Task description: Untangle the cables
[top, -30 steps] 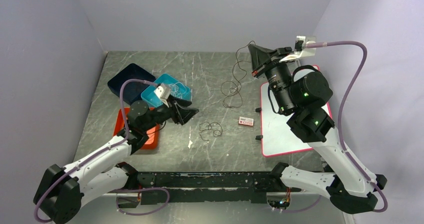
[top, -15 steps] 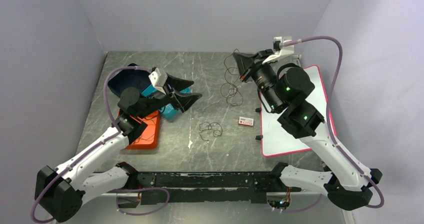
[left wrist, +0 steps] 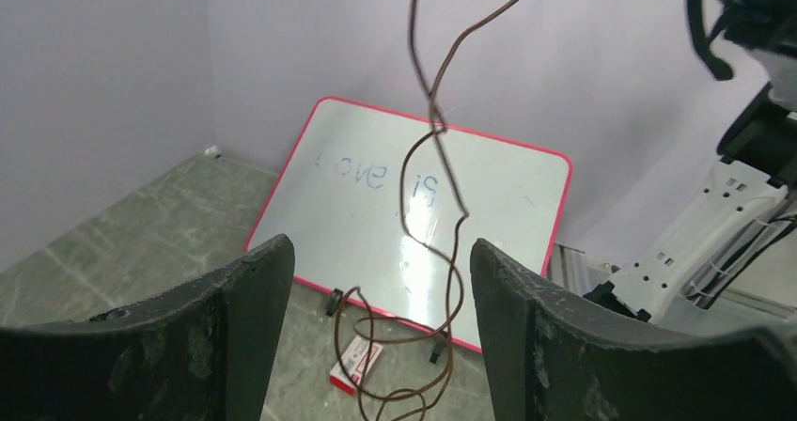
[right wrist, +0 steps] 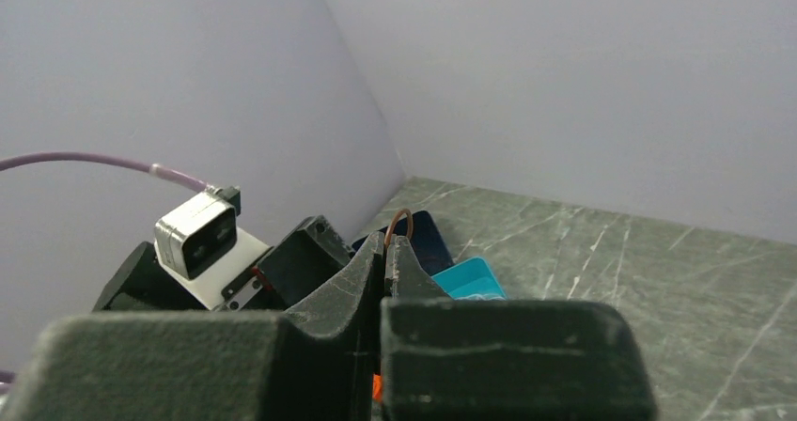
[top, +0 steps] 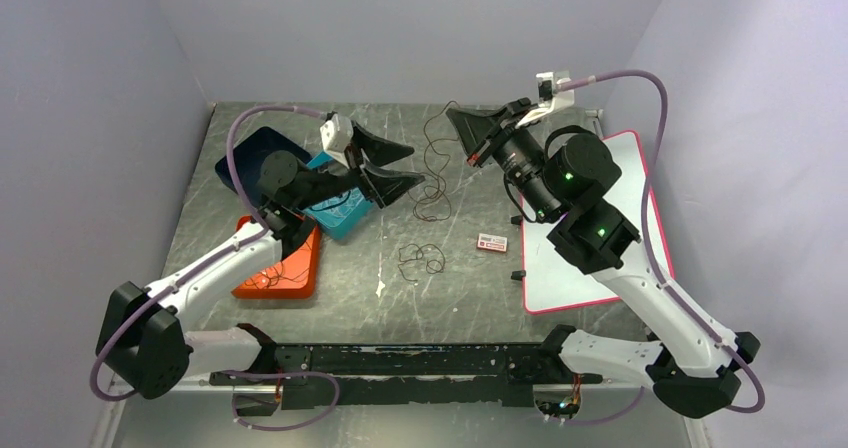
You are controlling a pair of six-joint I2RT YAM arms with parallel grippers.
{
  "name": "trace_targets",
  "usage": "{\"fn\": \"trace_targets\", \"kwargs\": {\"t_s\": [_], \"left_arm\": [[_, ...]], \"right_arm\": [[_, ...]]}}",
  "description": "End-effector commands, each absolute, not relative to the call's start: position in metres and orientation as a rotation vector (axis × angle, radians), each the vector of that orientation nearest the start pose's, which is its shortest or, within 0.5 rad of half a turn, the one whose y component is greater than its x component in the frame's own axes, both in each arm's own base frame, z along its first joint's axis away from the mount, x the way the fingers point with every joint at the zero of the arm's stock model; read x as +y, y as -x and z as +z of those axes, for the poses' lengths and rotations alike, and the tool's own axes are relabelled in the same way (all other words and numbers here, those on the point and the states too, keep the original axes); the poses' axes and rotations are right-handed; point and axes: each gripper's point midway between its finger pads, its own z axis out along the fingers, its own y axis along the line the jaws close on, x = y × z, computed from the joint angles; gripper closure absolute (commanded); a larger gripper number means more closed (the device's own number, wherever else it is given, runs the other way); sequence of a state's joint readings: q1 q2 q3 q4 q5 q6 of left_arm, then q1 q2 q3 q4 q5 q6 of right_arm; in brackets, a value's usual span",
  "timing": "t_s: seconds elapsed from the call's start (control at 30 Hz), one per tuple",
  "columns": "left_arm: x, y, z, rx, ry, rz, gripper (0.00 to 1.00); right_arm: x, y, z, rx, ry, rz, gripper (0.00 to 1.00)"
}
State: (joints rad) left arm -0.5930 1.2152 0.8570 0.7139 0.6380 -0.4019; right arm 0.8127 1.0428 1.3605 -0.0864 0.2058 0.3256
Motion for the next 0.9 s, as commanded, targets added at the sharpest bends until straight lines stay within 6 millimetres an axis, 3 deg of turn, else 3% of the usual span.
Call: {"fn": "trace_targets", "kwargs": {"t_s": [0.0,0.53,0.87], "left_arm": [[-0.316,-0.231,0.412,0.991,-0.802,-1.277,0.27],[-0.317,-0.230,0.427,0.939,-0.818,-1.269,0.32],[-0.319,-0.228,0.431,0.928,-0.833,-1.292,0.58]], "right_arm": [[0.250,-0.255,0.499,1.363,0.174,0.887,1.00],[0.266,-0.246,0.491,1.368,0.256,0.958,1.00],[0.273,-0.248,0.485,1.388,0.284,0.959,1.00]]}}
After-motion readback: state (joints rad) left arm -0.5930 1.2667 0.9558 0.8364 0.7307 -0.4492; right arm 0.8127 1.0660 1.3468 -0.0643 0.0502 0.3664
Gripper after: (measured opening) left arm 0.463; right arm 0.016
